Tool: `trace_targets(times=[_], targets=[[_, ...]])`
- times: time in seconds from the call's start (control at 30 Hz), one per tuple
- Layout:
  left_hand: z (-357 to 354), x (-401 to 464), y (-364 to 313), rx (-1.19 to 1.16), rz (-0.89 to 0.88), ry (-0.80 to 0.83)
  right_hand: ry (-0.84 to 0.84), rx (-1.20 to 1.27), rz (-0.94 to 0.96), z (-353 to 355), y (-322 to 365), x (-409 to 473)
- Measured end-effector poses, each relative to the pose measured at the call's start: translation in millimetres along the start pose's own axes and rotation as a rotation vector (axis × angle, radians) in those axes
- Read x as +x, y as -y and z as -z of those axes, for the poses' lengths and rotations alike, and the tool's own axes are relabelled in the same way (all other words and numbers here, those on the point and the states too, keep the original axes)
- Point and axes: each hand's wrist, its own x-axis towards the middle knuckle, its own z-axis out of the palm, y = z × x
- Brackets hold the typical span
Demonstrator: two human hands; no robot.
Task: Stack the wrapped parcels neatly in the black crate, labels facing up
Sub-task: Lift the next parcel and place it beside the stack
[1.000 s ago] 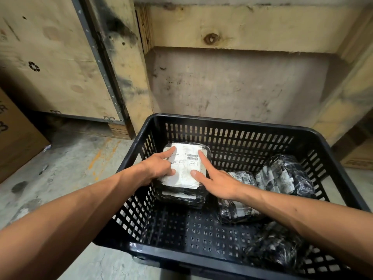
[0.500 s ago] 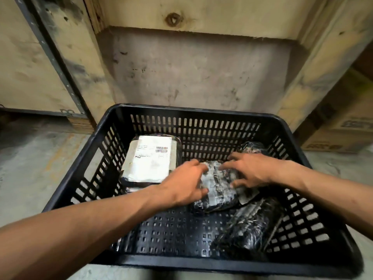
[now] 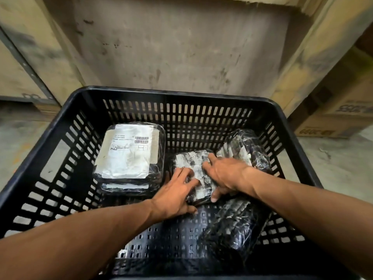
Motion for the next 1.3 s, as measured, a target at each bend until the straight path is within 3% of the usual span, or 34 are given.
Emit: trace_targets(times=[0.33,0.67,0.83,0.97,1.07,1.3], targets=[[-8.4,-2.4,12.6,-0.345,0.100,-0.099,-0.011,0.082,-0.009,7.3,1.4,-12.8],[41.6,-12.0,-20.5,-0.721,0.127,-0.309,-0.083,0.256,0.117,23.4,-18.7,-36.1],[55.7,-2.4,-32.9,-0.838,0.238,-0.461,-0.244,0.268,0.146,45.9,-36.5,-57.4],[84.7,-7.3,-16.7,-0.817,0.103,-0.414,-0.447,0.294,0.157,53.4,-39.3,-78.6],[111.8,-14.1,-5.6,-0.742,-0.012,-0.415,-0.636,0.450,0.134,66.9,-38.4,-92.8],[146.4,-26.3,-2.3,-0.803,-0.087,-0.535,-0.930,0.907,0.161,67.0,-27.7,-105.4]])
